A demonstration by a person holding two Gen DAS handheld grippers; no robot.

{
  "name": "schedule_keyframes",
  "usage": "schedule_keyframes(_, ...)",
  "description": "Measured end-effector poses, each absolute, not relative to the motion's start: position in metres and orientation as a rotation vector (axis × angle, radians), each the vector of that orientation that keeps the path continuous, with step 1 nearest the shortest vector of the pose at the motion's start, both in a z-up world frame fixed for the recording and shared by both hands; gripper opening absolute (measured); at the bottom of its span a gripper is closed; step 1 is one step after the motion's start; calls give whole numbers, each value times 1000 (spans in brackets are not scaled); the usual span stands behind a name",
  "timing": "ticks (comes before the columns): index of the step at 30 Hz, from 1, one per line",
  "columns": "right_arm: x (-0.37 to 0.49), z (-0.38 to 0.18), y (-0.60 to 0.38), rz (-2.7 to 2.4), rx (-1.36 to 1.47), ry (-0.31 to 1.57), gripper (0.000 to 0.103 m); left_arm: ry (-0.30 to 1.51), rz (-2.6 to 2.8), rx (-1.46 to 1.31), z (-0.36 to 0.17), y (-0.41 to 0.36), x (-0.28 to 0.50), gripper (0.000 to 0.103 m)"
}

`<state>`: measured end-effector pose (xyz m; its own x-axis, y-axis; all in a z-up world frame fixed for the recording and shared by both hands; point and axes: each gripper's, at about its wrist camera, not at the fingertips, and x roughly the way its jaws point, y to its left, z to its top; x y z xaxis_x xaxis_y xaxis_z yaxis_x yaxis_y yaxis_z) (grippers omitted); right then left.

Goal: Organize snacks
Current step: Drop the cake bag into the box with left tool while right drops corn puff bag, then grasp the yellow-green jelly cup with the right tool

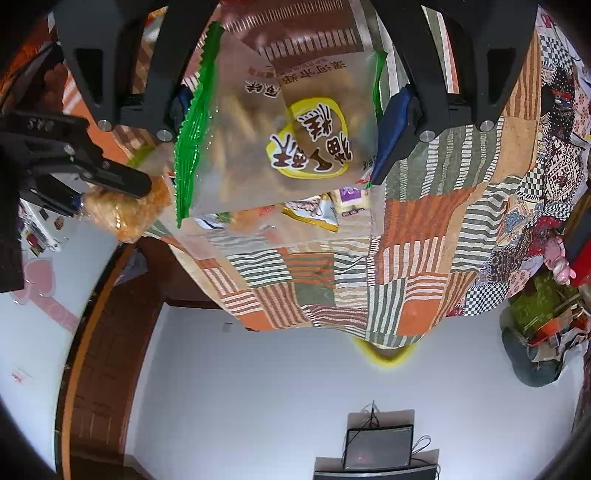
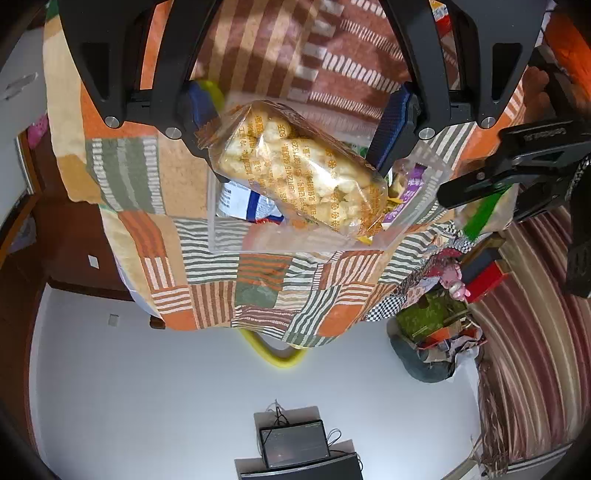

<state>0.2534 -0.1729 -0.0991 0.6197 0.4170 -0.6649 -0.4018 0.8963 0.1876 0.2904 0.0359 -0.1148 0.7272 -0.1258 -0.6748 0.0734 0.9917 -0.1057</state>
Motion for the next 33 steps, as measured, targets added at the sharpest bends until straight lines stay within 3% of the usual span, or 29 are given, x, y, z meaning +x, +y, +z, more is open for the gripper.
schedule_keyframes(18,280,-136,-153,509,-11,873,71,846,-52,-62,-155,33,342,79)
schedule_keyframes(33,254,-103,-187,481,-18,786,80,768,-88,-63,-118,29,304,90)
